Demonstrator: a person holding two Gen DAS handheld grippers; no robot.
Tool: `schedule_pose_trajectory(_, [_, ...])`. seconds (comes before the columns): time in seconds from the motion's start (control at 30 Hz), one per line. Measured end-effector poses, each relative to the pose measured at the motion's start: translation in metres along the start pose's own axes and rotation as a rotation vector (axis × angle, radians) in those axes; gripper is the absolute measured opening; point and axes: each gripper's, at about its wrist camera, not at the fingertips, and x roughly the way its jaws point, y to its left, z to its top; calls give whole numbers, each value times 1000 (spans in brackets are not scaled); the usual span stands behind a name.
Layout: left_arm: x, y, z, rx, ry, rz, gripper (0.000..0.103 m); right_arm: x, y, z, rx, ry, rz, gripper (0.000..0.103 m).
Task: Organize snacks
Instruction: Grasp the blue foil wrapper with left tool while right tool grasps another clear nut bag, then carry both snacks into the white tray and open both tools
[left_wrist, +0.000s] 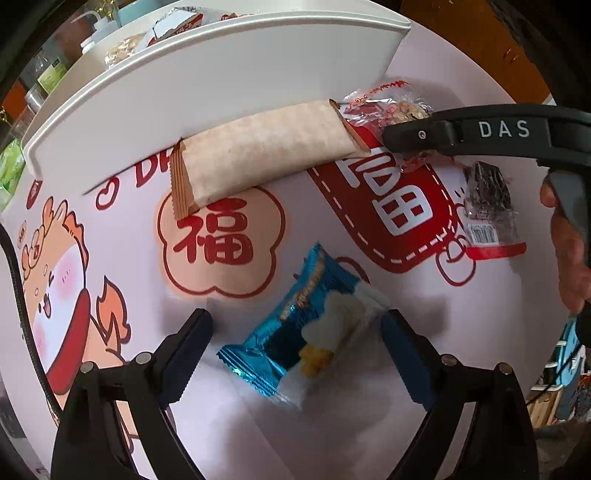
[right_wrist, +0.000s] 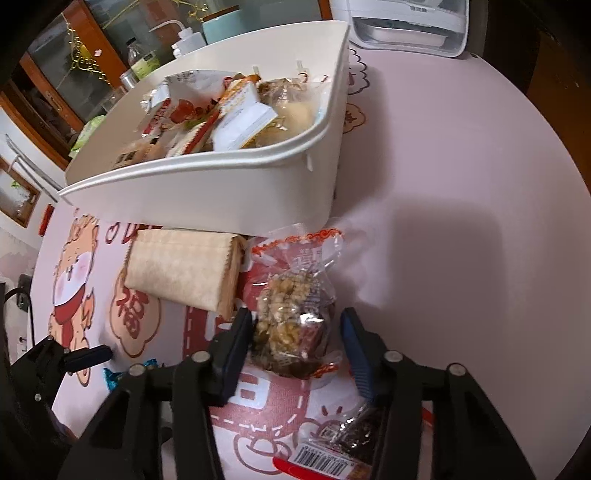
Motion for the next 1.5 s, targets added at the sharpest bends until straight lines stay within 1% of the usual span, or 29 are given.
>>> schedule_pose_trajectory(0.2, [-2,-3,-6,17,-8,24,92,0,5,-3,-30,-10,-20,41])
schedule_pose_trajectory(0.27, [-2,-1,-12,12,-16,26,87,-1,6,-5,-31,-11,-16,41])
schedule_pose_trajectory(0.3, [-1,-5,-13,10,-21,26,77,-2,7,-7,-35,-11,-13,41])
schedule_pose_trajectory(0.33, [-3,-6,-11,10,-31,27,61,-2,7,-8,-35,-13,-13,41])
schedule_pose_trajectory(0.37, [-6,-7,-11,9,-37,27,52,-3,8,-10,-34,-13,-12,41])
schedule_pose_trajectory(0.4, [-7,-9,-11,7,-37,30,39,-4,8,-12,-33,-14,-7,41])
schedule_pose_trajectory(0.47, [-8,-7,-9,-10,-30,30,36,-10,10,-15,-32,-27,-1,41])
schedule_pose_trajectory(0.5, [-9,-7,-9,-20,-33,25,32,-14,11,-17,-32,-35,4,41])
schedule_pose_trajectory(0.53, [-9,-6,-10,-30,-38,24,30,-17,12,-18,-31,-42,9,41])
schedule_pose_trajectory(0.63, [-13,1,-11,-70,-41,3,29,-29,16,-23,-40,-69,20,41])
schedule_pose_trajectory(0.77, [-25,12,-13,-129,-65,-15,29,-44,20,-30,-41,-92,34,41])
schedule_pose_trajectory(0.93, [-57,19,-9,-152,-134,-30,29,-63,28,-32,-44,-124,61,41])
schedule_pose_trajectory(1.07, [-86,25,1,-167,-194,-39,29,-76,38,-26,-51,-152,76,41])
schedule_pose_trajectory(1.1, [-92,26,5,-170,-211,-39,29,-83,41,-21,-54,-170,80,41])
schedule_pose_trajectory(1.2, [-110,38,31,-176,-245,-28,29,-103,49,-5,-69,-227,86,41])
schedule_pose_trajectory(1.27, [-120,37,41,-178,-272,-15,29,-117,52,7,-74,-269,88,41])
schedule_pose_trajectory(1.3, [-131,42,49,-180,-303,-4,29,-128,54,16,-74,-302,88,41])
schedule_pose_trajectory(1.5, [-184,70,97,-206,-424,56,29,-175,67,64,-77,-449,71,41])
